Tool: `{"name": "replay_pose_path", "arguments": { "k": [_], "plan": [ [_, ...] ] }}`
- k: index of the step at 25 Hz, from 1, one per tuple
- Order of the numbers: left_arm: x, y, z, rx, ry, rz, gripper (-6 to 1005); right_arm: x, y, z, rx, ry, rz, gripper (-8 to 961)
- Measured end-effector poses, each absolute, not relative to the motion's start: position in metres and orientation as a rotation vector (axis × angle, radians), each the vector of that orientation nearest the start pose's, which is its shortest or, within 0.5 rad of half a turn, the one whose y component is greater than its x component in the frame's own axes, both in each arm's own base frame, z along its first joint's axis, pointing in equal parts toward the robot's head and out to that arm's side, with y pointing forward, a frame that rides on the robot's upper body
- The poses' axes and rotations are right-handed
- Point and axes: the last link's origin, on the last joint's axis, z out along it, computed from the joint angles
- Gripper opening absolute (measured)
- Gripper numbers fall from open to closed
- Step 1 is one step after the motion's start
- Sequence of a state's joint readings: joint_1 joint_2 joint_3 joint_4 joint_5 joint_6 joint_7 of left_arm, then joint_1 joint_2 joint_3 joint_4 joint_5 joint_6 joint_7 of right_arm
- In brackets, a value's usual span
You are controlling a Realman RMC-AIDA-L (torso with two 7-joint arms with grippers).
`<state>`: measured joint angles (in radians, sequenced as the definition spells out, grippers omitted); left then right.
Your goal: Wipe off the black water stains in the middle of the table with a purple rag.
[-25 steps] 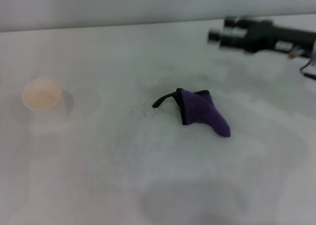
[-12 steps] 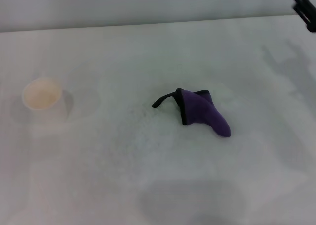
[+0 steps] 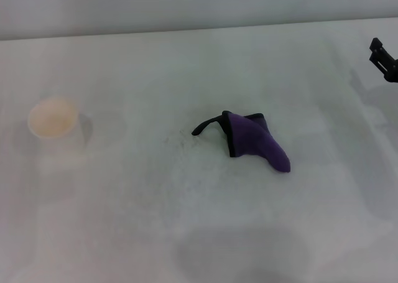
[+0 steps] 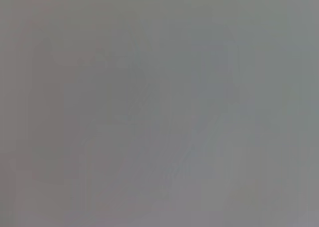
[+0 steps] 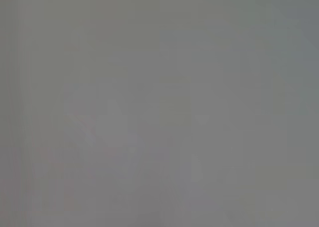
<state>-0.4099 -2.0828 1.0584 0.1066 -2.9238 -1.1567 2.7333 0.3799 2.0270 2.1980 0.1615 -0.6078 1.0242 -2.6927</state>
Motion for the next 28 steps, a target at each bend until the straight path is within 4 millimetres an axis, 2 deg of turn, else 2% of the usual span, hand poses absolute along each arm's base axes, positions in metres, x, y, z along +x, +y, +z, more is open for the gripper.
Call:
{"name": "replay_pose_path", "arguments": {
  "k": [12,28],
  "plan": [
    [-0.367,0.329,0.036,-1.349,-0.708,-0.779,884,0.390,0.318,0.027,-1.596,0.728,0.583,819],
    [-0.368,0.330,0.035,-1.352,-0.719,-0.769,885,0.377,0.313,0.019,-1.637,0.740,0.707,819]
  ]
}}
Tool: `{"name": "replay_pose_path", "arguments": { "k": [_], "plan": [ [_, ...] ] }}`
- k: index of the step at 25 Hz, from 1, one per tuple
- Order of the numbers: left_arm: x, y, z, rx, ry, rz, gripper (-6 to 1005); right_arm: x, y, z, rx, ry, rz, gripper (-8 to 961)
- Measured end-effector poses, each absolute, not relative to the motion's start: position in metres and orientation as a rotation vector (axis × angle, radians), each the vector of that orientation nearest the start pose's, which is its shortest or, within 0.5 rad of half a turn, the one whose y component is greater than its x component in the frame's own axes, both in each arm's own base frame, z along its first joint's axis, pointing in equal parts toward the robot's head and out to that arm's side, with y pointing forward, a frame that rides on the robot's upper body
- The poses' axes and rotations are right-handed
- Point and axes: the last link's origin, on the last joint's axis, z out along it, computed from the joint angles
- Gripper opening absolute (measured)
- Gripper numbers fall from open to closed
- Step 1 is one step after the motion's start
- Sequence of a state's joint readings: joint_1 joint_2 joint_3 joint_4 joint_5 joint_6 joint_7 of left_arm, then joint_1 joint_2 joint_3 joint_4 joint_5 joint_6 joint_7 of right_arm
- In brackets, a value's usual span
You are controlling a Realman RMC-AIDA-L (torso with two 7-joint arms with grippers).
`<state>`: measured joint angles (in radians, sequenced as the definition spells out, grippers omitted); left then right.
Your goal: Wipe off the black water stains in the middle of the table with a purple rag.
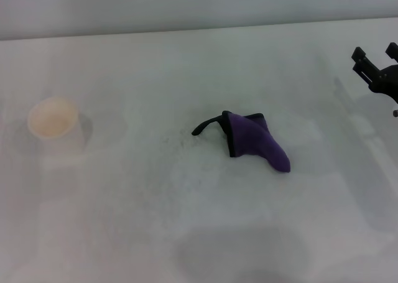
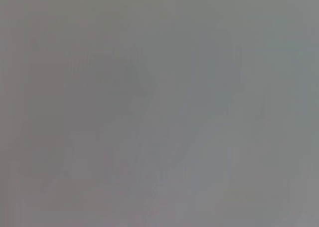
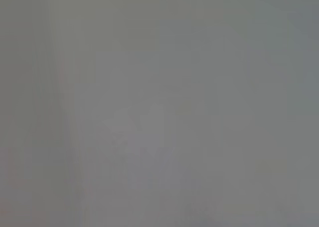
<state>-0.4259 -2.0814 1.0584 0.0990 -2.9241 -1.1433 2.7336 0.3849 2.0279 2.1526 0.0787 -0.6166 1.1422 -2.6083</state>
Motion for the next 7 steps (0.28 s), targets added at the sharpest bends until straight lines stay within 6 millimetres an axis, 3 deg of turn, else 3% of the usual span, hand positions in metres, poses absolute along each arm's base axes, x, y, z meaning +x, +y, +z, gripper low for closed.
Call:
{"name": "replay_pose_path", "arguments": {
  "k": [7],
  "plan": [
    [-0.3692,0.3279,0.0341,-1.351,-0.723,-0.766,884,0.3752,0.3129,0.0178,-1.643,0.742,0.718,819]
  ]
}}
